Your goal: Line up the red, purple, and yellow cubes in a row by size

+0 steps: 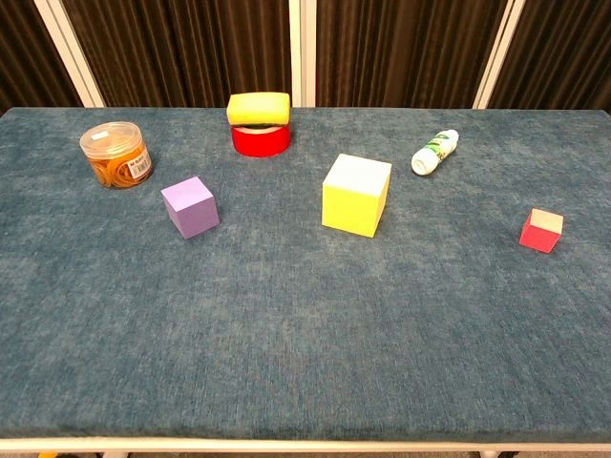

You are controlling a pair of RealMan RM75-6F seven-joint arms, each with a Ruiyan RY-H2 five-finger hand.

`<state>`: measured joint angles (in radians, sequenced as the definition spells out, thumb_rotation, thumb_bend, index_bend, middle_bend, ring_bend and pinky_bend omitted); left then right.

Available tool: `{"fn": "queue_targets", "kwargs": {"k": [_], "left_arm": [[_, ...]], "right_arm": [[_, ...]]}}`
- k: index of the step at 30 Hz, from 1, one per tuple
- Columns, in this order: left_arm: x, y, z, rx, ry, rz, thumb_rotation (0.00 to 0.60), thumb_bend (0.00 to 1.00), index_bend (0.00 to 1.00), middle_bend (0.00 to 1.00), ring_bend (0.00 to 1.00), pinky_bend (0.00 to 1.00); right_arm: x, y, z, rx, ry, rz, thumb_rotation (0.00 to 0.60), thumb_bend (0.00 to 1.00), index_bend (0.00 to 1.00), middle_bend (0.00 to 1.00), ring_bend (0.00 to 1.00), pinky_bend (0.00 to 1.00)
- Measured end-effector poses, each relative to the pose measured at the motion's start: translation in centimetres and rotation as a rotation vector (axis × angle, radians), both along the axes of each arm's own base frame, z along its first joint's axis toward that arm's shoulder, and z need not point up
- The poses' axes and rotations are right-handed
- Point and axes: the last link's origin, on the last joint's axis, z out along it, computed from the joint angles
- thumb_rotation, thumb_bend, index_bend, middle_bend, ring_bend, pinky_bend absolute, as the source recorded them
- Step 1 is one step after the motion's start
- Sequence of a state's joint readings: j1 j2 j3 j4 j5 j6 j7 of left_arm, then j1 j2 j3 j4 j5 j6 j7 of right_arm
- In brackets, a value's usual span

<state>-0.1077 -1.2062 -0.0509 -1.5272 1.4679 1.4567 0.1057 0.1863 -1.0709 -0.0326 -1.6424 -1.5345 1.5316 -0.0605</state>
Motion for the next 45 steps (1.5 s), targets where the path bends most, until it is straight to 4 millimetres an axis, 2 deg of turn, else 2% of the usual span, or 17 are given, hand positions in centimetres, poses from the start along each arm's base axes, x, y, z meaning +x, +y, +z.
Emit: {"fn": "queue_targets", "kwargs": {"k": [13, 15, 18, 21, 27, 32, 40, 45], "left_arm": [[0.2, 0.1, 0.0, 0.01, -0.005, -0.015, 0.6, 0.04, 0.21, 0.22, 0.17, 0.21], [0.3, 0.1, 0.0, 0.009, -0.007, -0.02, 0.6, 0.04, 0.21, 0.22, 0.17, 0.21], [0.3, 0.1, 0.0, 0.005, -0.008, -0.026, 0.6, 0.04, 0.21, 0.22, 0.17, 0.21], [0.3, 0.1, 0.0, 0.007, -0.011, -0.033, 0.6, 0.04, 0.21, 0.22, 0.17, 0.21], [0.1, 0.0, -0.1, -0.003, -0.018, -0.036, 0.6, 0.04, 0.21, 0.22, 0.17, 0.21], [-0.1, -0.3, 0.1, 0.002, -0.022, -0.04, 0.6, 0.04, 0.21, 0.22, 0.17, 0.21], [-0.7, -0.7, 0.3, 0.001, -0.028, -0.028, 0.6, 0.04, 0.21, 0.22, 0.17, 0.21], [-1.1, -0.9, 0.4, 0.002, -0.032, -0.022, 0.6, 0.04, 0.21, 0.22, 0.17, 0.21]], "right_arm": [[0.0, 1.0, 0.4, -0.024, -0.013, -0.006, 0.6, 0.18, 0.0, 0.09, 0.0, 0.06], [0.2, 0.8, 0.2, -0.013, -0.017, -0.002, 0.6, 0.17, 0.0, 0.09, 0.0, 0.08], [0.8, 0.1, -0.3, 0.025, -0.016, 0.006, 0.6, 0.08, 0.0, 0.1, 0.0, 0.09], [2.1, -1.3, -1.2, 0.088, -0.018, 0.025, 0.6, 0.07, 0.0, 0.12, 0.0, 0.1], [5.9, -5.9, -4.9, 0.219, -0.022, 0.067, 0.6, 0.05, 0.0, 0.12, 0.0, 0.12], [9.1, -9.7, -9.7, 0.309, -0.081, 0.052, 0.6, 0.05, 0.0, 0.12, 0.0, 0.12], [13.0, -12.8, -17.8, 0.38, -0.173, -0.021, 0.6, 0.05, 0.0, 0.13, 0.0, 0.13], [14.8, -14.0, -21.3, 0.374, -0.185, -0.044, 0.6, 0.06, 0.0, 0.14, 0.0, 0.13]]}}
